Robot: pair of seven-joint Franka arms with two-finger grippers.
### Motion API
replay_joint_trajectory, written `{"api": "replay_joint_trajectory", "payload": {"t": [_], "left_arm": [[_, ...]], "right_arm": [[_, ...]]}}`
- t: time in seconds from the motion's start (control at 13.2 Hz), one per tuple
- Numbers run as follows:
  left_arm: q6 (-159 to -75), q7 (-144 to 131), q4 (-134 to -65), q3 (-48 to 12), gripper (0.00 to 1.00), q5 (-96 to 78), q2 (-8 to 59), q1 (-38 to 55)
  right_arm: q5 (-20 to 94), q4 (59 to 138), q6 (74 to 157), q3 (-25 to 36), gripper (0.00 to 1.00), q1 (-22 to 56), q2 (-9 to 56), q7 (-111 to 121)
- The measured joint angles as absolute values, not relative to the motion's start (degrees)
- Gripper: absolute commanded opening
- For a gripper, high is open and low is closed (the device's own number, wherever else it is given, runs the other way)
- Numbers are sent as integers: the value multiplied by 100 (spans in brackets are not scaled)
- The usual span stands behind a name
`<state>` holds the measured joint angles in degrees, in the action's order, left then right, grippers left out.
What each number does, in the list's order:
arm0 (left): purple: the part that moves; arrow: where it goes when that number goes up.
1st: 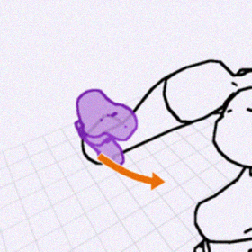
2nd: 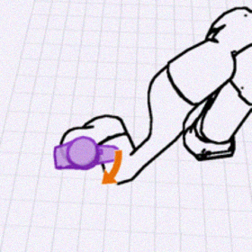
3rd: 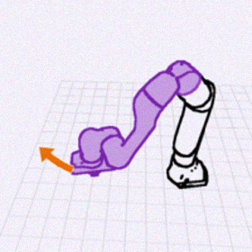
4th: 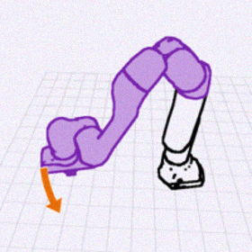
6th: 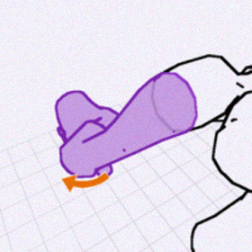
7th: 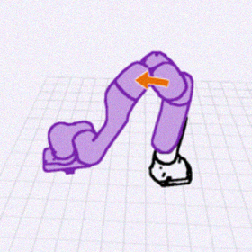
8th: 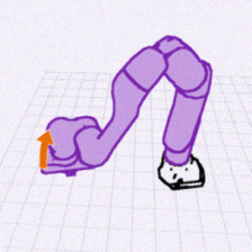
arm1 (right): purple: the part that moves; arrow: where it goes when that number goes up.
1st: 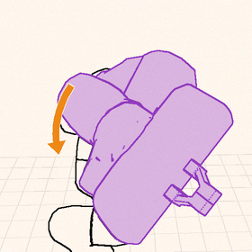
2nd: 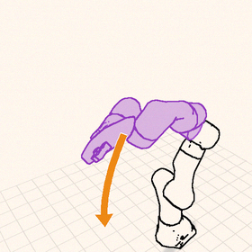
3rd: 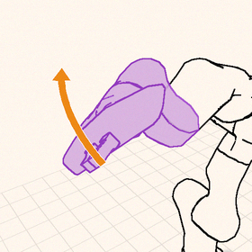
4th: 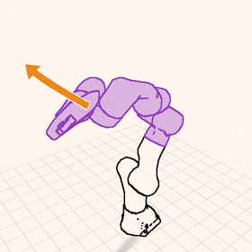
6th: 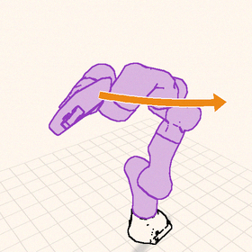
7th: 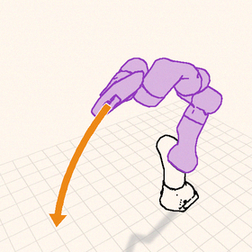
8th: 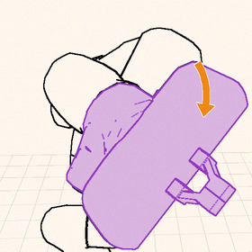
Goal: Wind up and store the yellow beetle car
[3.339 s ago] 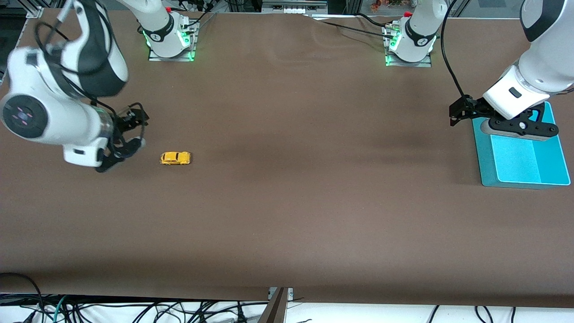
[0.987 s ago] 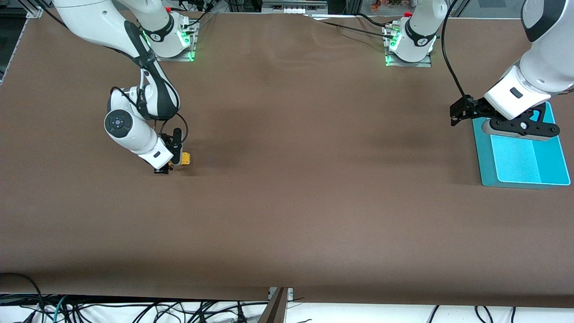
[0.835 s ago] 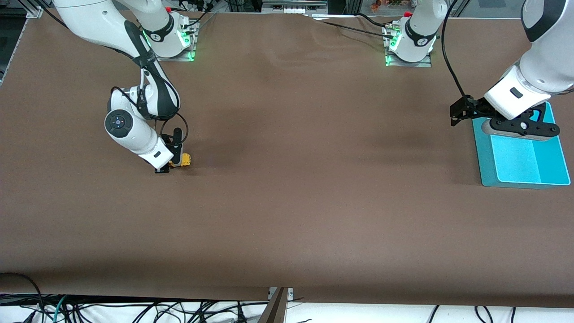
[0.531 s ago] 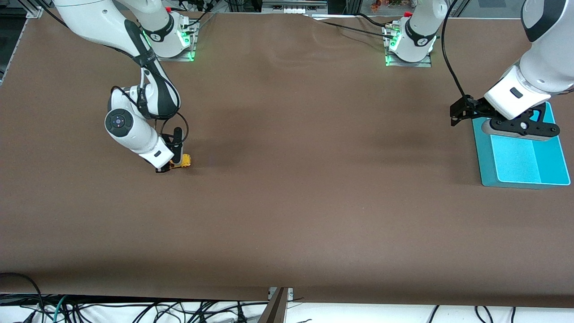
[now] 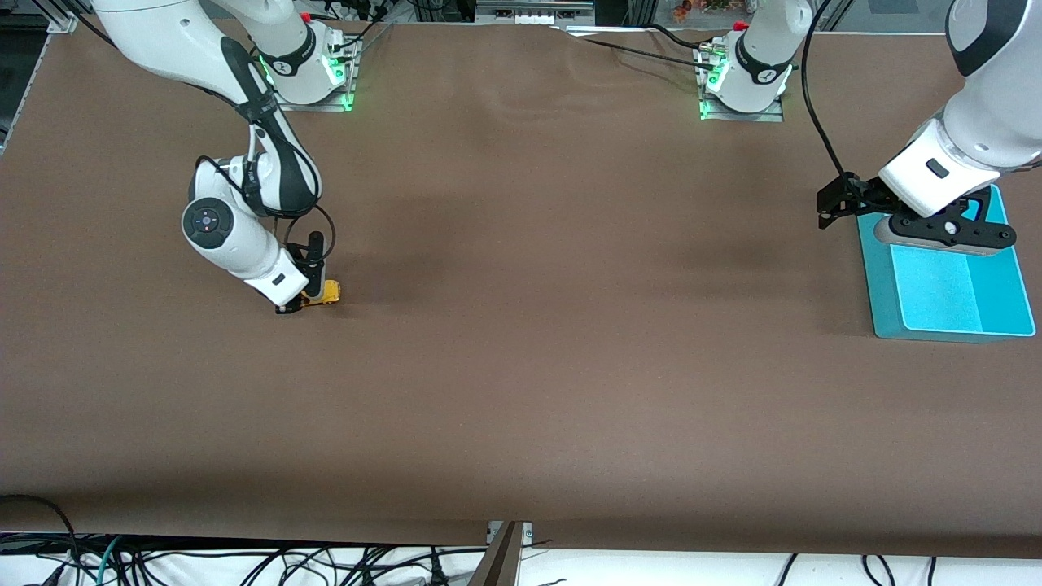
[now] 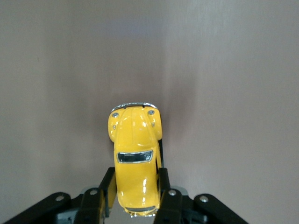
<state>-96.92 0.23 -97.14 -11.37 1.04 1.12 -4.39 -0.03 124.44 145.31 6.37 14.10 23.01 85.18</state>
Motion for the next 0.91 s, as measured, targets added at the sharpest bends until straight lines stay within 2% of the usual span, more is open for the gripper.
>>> {"api": "replay_joint_trajectory", "payload": {"t": [0.61,0.76,0.83,0.91], "left_arm": [[-9660,23,-9714,-1137,100,104,112,-440],[-9654,23,-9714,-1137,100,104,112,-440],[-9653,23,-9714,-1137,100,104,112,-440],[-9652,23,-9714,-1137,100,104,112,-440]], "right_arm": [[-2,12528,15210,674,22,-91,2357,10201],[-3,12528,15229,658,37,-125,2360,10227],[-3,12529,15229,658,60,-125,2360,10227],[-3,12529,15229,658,99,-125,2359,10227]]}}
